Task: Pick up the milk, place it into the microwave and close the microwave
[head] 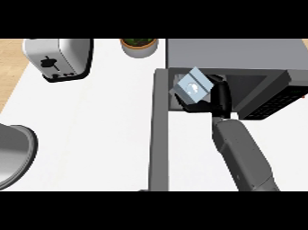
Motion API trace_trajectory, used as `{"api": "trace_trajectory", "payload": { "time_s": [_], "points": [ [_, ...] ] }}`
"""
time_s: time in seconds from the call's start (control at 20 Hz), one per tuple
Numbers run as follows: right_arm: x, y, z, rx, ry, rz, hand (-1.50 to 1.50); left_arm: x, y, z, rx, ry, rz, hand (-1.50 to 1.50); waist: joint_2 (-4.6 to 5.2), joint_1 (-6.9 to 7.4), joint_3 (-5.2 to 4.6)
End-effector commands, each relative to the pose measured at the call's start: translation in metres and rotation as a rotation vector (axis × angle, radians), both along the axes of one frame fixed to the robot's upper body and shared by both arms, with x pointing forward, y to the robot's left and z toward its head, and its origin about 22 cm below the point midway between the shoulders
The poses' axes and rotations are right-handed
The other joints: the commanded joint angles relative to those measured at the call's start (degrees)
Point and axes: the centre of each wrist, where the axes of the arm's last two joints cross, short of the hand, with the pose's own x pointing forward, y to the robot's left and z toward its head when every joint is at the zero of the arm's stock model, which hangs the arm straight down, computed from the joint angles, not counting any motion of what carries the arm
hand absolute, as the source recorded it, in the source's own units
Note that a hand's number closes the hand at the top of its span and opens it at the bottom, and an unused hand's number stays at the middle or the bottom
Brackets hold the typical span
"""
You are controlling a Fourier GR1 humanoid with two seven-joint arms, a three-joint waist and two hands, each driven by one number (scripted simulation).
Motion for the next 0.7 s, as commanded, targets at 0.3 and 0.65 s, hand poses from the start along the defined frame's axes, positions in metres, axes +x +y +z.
{"api": "trace_trajectory", "payload": {
  "time_s": [0.3,0.65],
  "points": [
    [0.025,-0.007,-0.015,-0.137,-0.096,-0.029,1.50,0.013,-0.002,0.010,0.016,0.010,-0.017,-1.50,0.60,0.80,0.08],
    [0.054,-0.005,0.022,-0.289,-0.127,-0.126,1.50,0.007,0.007,-0.010,-0.016,-0.003,-0.024,-1.50,0.93,2.08,0.02]
  ]
}}
